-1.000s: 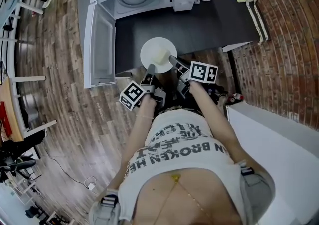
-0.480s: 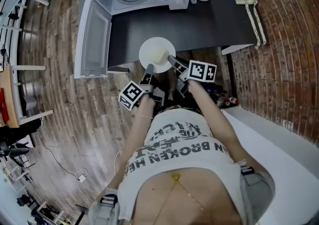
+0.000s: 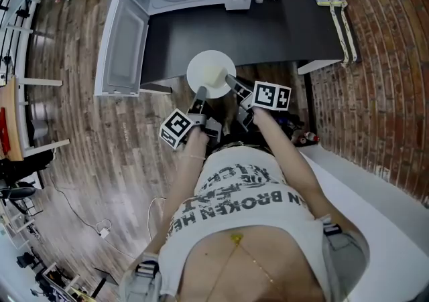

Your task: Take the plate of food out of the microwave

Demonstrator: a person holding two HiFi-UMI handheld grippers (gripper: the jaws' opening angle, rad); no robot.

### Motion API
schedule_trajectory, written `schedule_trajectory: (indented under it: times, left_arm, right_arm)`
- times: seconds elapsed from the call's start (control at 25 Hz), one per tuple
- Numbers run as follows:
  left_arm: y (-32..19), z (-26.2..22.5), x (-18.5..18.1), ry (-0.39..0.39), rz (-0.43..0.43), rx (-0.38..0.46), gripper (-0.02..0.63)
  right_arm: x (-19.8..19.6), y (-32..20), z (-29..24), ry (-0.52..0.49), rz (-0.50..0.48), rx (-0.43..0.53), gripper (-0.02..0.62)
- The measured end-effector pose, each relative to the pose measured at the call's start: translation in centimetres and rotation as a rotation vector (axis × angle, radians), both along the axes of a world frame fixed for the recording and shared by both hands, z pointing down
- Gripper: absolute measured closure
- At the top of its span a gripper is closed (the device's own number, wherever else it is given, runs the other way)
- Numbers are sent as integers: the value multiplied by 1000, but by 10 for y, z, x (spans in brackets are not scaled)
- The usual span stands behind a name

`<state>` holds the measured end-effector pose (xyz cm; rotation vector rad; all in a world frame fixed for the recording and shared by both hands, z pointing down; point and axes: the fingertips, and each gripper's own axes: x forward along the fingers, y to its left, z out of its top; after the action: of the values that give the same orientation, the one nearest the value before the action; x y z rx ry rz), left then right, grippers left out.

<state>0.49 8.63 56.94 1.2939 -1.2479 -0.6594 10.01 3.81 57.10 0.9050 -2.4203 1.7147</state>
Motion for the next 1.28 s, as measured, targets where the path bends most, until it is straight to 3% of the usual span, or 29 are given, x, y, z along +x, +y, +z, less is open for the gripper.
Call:
schedule_trajectory:
  times: [1.28]
  left_arm:
    - [15,1,30,-7,-23,2,587]
  right_arm:
    - [28,12,3,-5,-27,-3,545]
